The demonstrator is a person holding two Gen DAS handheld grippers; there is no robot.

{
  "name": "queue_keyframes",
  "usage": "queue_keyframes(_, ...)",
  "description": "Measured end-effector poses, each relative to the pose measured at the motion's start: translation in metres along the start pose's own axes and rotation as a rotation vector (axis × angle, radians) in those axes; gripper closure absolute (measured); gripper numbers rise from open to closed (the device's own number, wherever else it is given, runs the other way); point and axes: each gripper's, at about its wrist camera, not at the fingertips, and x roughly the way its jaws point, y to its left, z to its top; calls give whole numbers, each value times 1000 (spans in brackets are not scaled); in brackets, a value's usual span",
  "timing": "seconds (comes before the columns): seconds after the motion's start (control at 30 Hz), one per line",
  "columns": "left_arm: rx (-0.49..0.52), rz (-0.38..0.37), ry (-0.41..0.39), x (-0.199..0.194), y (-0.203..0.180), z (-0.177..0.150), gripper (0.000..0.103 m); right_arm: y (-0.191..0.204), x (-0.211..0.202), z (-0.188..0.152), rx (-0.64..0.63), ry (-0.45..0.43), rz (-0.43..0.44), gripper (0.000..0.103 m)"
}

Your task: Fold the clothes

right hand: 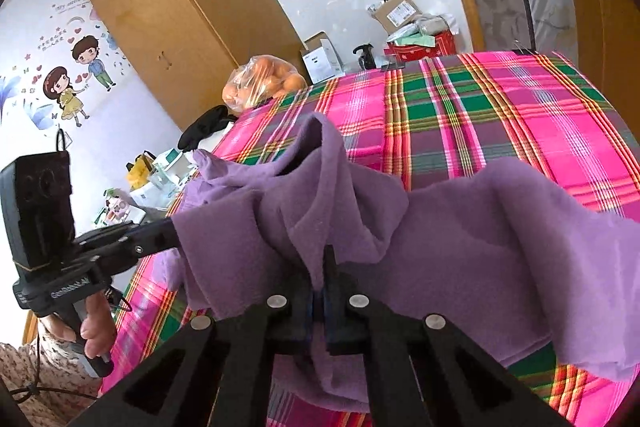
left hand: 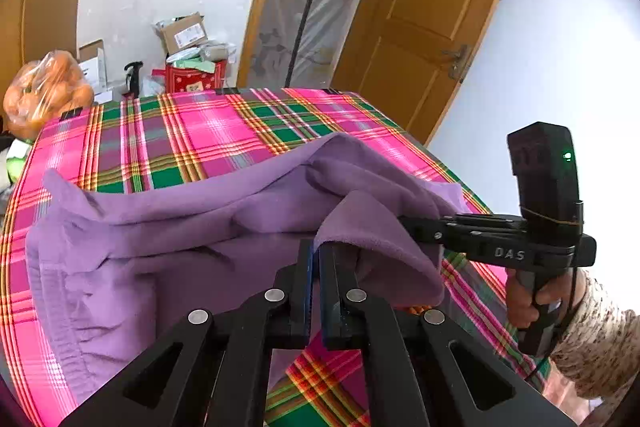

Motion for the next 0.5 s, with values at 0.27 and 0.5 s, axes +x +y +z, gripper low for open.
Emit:
queue_keyframes(0.27,-30,-19,-18,-1,6,1,100,9,-18,11,-42,-95,-86,100)
queue_keyframes(0.5,-91,5,-26,-6,22,-2,102,10,-23,30,-50,-146,-120,100)
